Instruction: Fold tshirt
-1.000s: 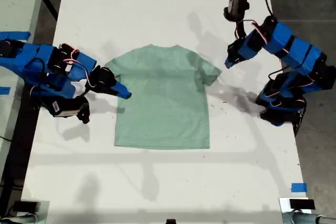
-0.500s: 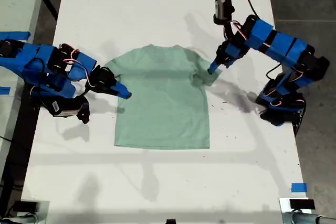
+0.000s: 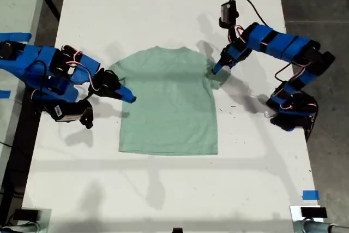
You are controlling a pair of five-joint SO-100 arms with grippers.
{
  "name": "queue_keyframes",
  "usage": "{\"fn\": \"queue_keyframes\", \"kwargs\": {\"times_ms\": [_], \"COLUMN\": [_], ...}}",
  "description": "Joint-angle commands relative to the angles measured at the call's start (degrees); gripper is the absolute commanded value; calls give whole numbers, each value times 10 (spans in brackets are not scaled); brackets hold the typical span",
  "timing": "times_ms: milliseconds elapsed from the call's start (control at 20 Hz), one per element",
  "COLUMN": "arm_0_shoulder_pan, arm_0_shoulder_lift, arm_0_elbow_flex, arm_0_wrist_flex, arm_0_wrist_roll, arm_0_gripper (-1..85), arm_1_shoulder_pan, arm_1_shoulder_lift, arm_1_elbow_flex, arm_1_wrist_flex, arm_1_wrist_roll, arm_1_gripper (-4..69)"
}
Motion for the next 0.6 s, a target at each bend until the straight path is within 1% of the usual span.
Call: {"fn": "queue_keyframes", "kwargs": {"times_ms": [0, 250, 450, 550], "arm_0_shoulder_pan": [-2, -4, -8, -10], "arm_0_shoulder_lift": [6, 12, 24, 31], "arm_0_elbow_flex": [-18, -12, -3, 4], "arm_0_wrist_flex": [2, 4, 5, 5], "arm_0_wrist_roll": [1, 2, 2, 2], "arm_0_gripper": [0, 0, 0, 0], "arm_1_shoulder_pan": [23, 47, 41, 35], "arm_1_shoulder_lift": [-11, -15, -16, -26], "arm_1_elbow_flex": [-5, 5, 17, 12], "arm_1_wrist_flex": [-36, -42, -34, -23], "arm_1_wrist_roll": [-23, -40, -40, -39], "arm_1_gripper": [297, 297, 289, 271]}}
